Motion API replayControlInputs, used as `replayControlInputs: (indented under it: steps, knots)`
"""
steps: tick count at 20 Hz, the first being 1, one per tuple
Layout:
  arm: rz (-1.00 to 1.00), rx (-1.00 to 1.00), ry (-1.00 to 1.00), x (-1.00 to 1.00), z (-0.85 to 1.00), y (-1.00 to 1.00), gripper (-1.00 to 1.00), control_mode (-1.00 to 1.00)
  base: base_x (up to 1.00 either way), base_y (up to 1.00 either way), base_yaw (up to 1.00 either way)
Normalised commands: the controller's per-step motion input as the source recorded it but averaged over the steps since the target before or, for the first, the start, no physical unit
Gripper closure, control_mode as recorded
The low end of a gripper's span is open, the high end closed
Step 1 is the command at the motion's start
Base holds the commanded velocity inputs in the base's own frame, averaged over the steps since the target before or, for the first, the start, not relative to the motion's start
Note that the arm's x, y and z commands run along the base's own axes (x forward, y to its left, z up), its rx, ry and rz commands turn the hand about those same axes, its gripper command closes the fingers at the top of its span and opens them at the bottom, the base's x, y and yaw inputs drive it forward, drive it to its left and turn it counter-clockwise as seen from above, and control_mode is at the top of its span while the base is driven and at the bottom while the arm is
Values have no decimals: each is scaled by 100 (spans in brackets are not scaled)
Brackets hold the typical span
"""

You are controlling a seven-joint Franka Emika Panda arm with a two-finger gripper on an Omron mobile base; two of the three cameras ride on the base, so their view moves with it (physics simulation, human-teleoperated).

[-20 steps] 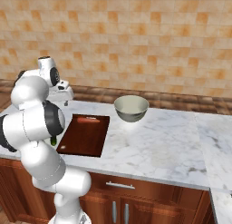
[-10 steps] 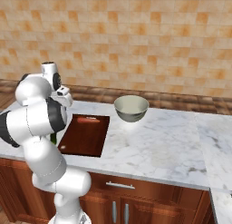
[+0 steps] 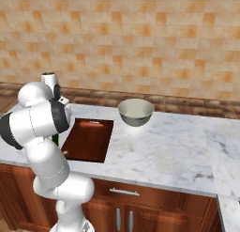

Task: Place the two vegetables and bowl onto the tray for setting up a vegetable dip station.

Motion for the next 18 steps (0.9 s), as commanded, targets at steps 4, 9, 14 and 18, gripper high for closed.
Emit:
replayControlInputs:
  steps: [4, 9, 14, 18]
  knots:
    - [8, 0, 8, 0, -11, 12, -100, -100, 0, 0, 0]
    - [32, 0, 5, 0, -9, 2, -100, -100, 0, 0, 0]
    - [31, 1, 1, -2, -13, 0, -100, -100, 0, 0, 0]
    - [22, 13, 0, -18, -9, 0, -100, -100, 0, 0, 0]
